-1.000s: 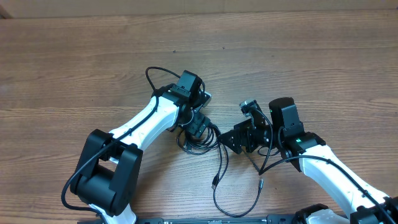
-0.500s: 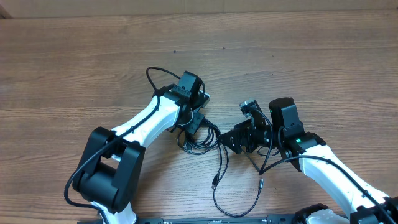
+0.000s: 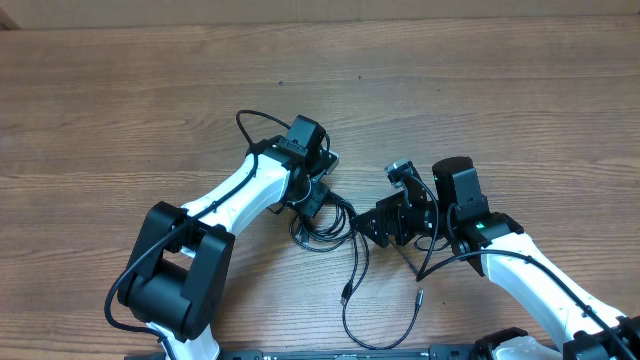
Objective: Untangle cables
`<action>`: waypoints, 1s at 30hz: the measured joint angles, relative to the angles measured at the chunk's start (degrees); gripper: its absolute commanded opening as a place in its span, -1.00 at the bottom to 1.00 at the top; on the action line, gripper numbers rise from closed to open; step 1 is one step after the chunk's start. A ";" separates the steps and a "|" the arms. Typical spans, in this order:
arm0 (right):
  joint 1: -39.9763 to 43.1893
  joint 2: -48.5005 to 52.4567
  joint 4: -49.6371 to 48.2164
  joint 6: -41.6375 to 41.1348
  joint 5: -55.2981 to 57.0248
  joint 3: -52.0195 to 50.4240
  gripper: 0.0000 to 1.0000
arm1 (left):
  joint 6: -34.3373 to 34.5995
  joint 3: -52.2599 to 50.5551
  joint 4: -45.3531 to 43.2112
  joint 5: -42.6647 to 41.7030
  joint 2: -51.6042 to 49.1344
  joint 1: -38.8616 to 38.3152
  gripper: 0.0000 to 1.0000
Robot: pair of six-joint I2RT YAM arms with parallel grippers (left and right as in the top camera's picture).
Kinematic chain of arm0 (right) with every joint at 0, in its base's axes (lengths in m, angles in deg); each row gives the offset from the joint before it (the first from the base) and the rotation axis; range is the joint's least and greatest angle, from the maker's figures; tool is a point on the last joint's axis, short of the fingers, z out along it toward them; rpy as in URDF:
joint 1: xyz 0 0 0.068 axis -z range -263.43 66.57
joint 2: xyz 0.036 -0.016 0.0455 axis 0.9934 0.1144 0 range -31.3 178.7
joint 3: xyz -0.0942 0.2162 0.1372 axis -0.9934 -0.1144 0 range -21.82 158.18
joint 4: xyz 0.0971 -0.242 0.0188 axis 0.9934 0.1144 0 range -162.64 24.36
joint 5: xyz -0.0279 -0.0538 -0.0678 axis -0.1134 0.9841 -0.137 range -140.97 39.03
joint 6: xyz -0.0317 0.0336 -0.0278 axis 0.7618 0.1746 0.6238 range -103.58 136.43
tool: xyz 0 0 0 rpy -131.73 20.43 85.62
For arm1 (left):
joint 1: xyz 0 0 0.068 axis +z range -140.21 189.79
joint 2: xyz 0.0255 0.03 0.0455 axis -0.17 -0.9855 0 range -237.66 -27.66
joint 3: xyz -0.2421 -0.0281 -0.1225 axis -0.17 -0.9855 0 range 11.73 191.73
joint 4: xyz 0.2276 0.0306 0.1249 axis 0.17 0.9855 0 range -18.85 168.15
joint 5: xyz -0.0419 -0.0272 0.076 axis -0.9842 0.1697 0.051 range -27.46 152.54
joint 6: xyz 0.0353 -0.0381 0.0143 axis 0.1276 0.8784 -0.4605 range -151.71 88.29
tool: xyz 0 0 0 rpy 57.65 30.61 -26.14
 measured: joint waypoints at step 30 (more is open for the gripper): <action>0.00 0.00 0.07 -1.25 1.53 0.00 0.68 | -16.96 8.52 12.74 -29.59 15.32 0.31 -0.92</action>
